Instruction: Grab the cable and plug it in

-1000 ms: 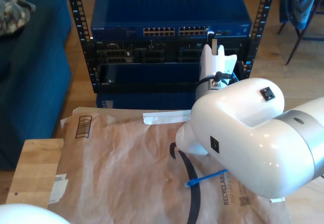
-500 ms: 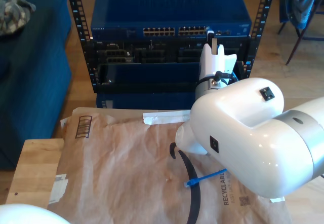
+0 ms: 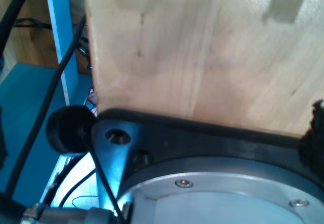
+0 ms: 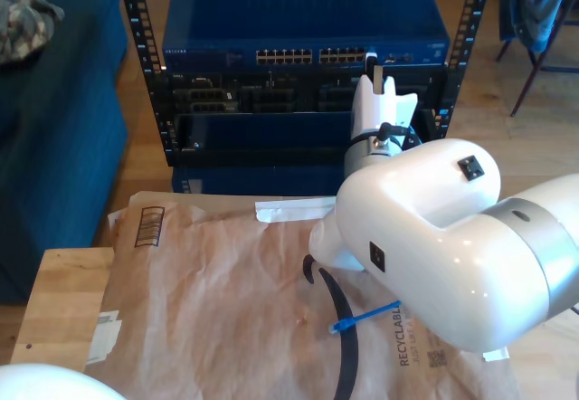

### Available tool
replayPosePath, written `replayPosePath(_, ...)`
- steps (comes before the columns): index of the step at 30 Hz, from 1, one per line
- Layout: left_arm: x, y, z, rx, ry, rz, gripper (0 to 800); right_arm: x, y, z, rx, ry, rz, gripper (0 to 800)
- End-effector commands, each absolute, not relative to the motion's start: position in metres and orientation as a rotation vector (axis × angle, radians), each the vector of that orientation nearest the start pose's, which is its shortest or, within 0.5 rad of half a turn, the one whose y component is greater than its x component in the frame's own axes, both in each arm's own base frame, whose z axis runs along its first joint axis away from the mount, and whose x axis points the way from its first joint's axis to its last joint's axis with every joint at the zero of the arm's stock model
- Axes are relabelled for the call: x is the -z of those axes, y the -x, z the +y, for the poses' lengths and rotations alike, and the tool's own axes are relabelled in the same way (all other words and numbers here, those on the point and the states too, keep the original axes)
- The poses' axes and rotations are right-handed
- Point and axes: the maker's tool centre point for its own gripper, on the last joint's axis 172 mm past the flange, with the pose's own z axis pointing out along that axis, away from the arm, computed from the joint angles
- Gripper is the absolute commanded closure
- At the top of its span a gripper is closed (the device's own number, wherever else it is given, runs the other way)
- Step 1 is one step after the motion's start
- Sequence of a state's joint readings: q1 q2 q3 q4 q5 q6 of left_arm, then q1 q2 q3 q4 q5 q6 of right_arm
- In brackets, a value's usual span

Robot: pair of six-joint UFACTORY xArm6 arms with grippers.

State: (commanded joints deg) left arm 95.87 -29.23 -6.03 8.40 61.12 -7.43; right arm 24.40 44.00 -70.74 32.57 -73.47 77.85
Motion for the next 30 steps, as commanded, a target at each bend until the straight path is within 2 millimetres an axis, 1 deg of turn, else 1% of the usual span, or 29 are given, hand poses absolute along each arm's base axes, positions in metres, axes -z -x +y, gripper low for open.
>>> replayPosePath(3, -0.033, 0.041, 0.118, 0.58, -1.878, 2.143, 0, -0.269, -0.676, 0.141, 1.323, 1.043, 1.222, 799)
replayPosePath(5, -0.033, 0.041, 0.118, 0.58, -1.878, 2.143, 0, -0.267, -0.677, 0.14, 1.32, 1.047, 1.23, 799)
replayPosePath(7, -0.033, 0.041, 0.118, 0.58, -1.878, 2.143, 0, -0.268, -0.684, 0.138, 1.313, 1.044, 1.237, 799)
replayPosePath(8, -0.033, 0.041, 0.118, 0.58, -1.878, 2.143, 0, -0.265, -0.685, 0.138, 1.313, 1.045, 1.24, 799)
replayPosePath(11, -0.033, 0.041, 0.118, 0.58, -1.878, 2.143, 0, -0.263, -0.684, 0.137, 1.313, 1.049, 1.243, 797)
replayPosePath(12, -0.033, 0.041, 0.118, 0.58, -1.878, 2.143, 0, -0.261, -0.683, 0.137, 1.313, 1.052, 1.244, 778)
replayPosePath(14, -0.033, 0.041, 0.118, 0.58, -1.878, 2.143, 0, -0.251, -0.68, 0.134, 1.312, 1.073, 1.256, 705)
replayPosePath(15, -0.033, 0.041, 0.118, 0.58, -1.878, 2.143, 0, -0.247, -0.677, 0.133, 1.31, 1.084, 1.263, 656)
replayPosePath(16, -0.033, 0.041, 0.118, 0.58, -1.878, 2.143, 0, -0.25, -0.674, 0.133, 1.308, 1.086, 1.263, 595)
replayPosePath(17, -0.033, 0.041, 0.118, 0.58, -1.878, 2.143, 0, -0.253, -0.672, 0.132, 1.301, 1.079, 1.266, 568)
replayPosePath(19, -0.033, 0.041, 0.118, 0.58, -1.878, 2.143, 0, -0.262, -0.667, 0.13, 1.291, 1.064, 1.27, 482)
replayPosePath(22, -0.033, 0.041, 0.118, 0.58, -1.878, 2.143, 0, -0.272, -0.656, 0.138, 1.276, 1.075, 1.261, 427)
replayPosePath(24, -0.033, 0.041, 0.118, 0.58, -1.88, 2.142, 0, -0.278, -0.648, 0.136, 1.272, 1.085, 1.263, 384)
replayPosePath(26, -0.033, 0.041, 0.118, 0.58, -1.878, 2.143, 0, -0.279, -0.639, 0.134, 1.253, 1.113, 1.279, 333)
replayPosePath(28, -0.033, 0.041, 0.118, 0.58, -1.878, 2.143, 0, -0.277, -0.628, 0.145, 1.203, 1.171, 1.297, 286)
replayPosePath(30, -0.033, 0.041, 0.118, 0.58, -1.878, 2.143, 0, -0.274, -0.616, 0.151, 1.152, 1.227, 1.319, 249)
